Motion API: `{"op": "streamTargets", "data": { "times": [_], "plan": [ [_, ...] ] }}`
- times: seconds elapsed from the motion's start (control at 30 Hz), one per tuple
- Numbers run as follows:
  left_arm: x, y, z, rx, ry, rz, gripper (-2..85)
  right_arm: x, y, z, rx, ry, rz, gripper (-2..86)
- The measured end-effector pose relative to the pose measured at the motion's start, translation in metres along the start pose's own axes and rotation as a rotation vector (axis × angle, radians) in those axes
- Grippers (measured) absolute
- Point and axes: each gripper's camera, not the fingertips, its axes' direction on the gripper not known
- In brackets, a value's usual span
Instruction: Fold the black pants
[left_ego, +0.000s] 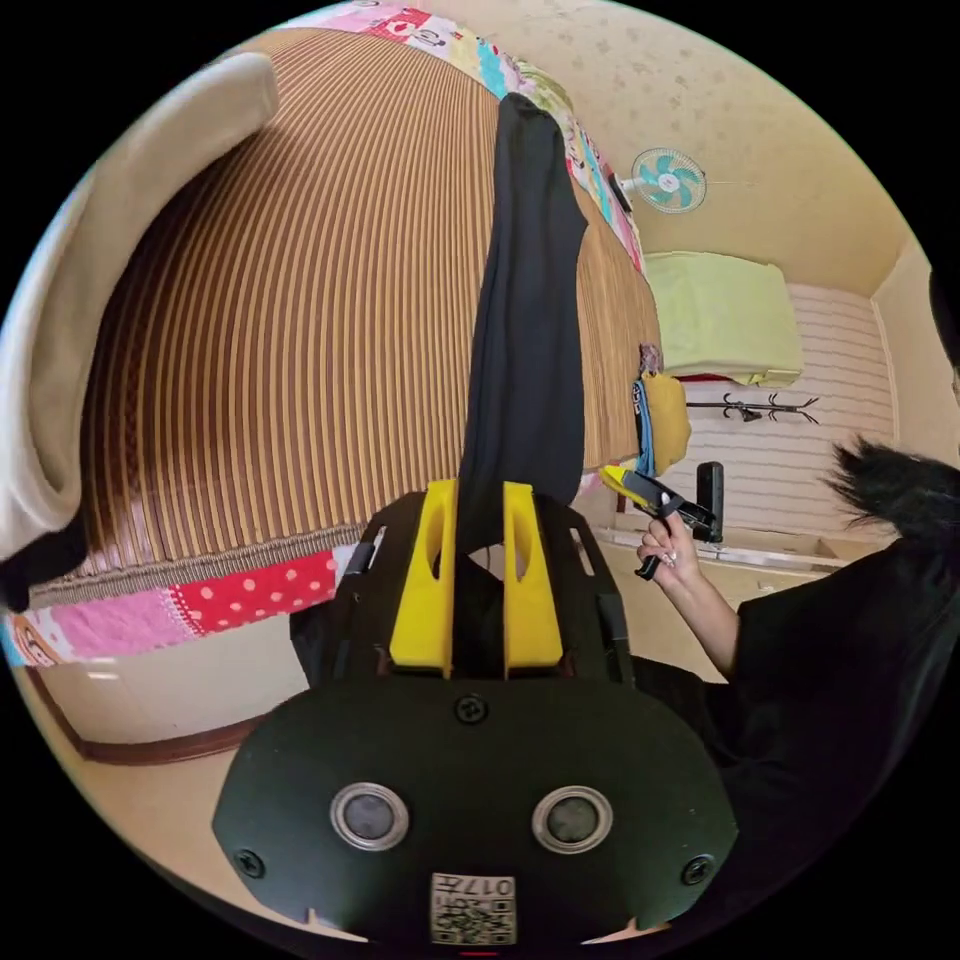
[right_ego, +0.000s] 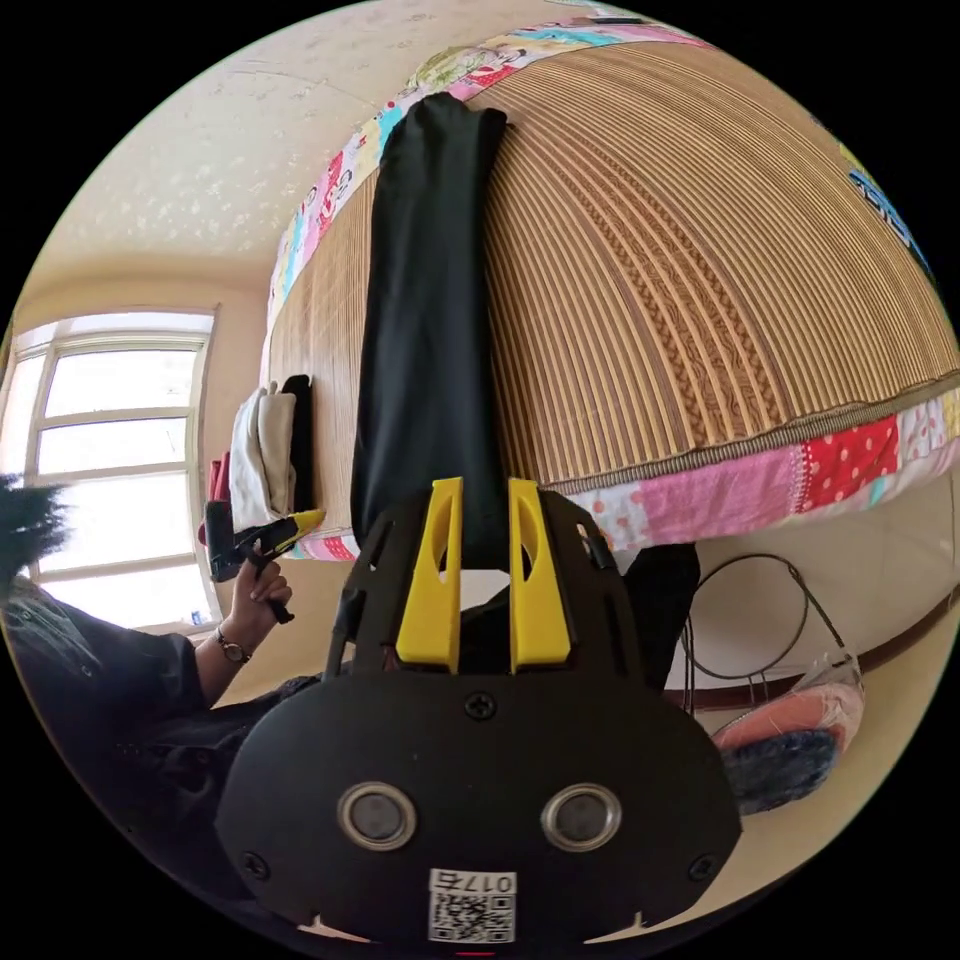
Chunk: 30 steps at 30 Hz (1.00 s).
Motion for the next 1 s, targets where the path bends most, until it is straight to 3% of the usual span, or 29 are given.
{"op": "streamTargets", "data": {
  "times": [0.17, 0.27, 0.37, 0.47, 0.57, 0.63, 0.7, 0.77, 1.0],
  "plan": [
    [-0.008, -0.094, 0.05, -0.046, 0.103, 0.007, 16.9, 0.074, -0.082, 0.003, -0.068, -0.367, 0.133, 14.6],
    [-0.005, -0.144, 0.081, -0.119, 0.086, 0.02, 13.9, 0.091, -0.126, 0.02, -0.154, -0.511, 0.131, 14.1],
    [0.001, -0.168, 0.113, -0.214, 0.033, 0.039, 7.5, 0.081, -0.154, 0.033, -0.23, -0.513, 0.081, 12.2],
    [-0.01, -0.166, 0.125, -0.258, 0.147, -0.061, 5.2, 0.075, -0.158, 0.024, -0.242, -0.484, 0.065, 6.7],
    [0.003, -0.139, 0.1, -0.16, 0.371, 0.003, 4.4, 0.062, -0.135, -0.019, -0.156, -0.61, -0.021, 3.8],
    [0.043, -0.111, 0.06, -0.073, 0.567, 0.145, 4.3, 0.047, -0.114, -0.058, -0.094, -0.704, -0.103, 3.1],
    [0.092, -0.088, 0.026, -0.027, 0.627, 0.275, 4.3, 0.025, -0.093, -0.102, -0.043, -0.802, -0.185, 2.5],
    [0.152, -0.065, -0.007, 0.012, 0.64, 0.41, 4.3, -0.021, -0.066, -0.168, 0.015, -0.87, -0.347, 1.9],
    [0.363, -0.013, -0.124, 0.235, 0.581, 0.818, 4.2, -0.165, -0.031, -0.355, 0.16, -0.832, -0.802, 1.1]
  ]
}}
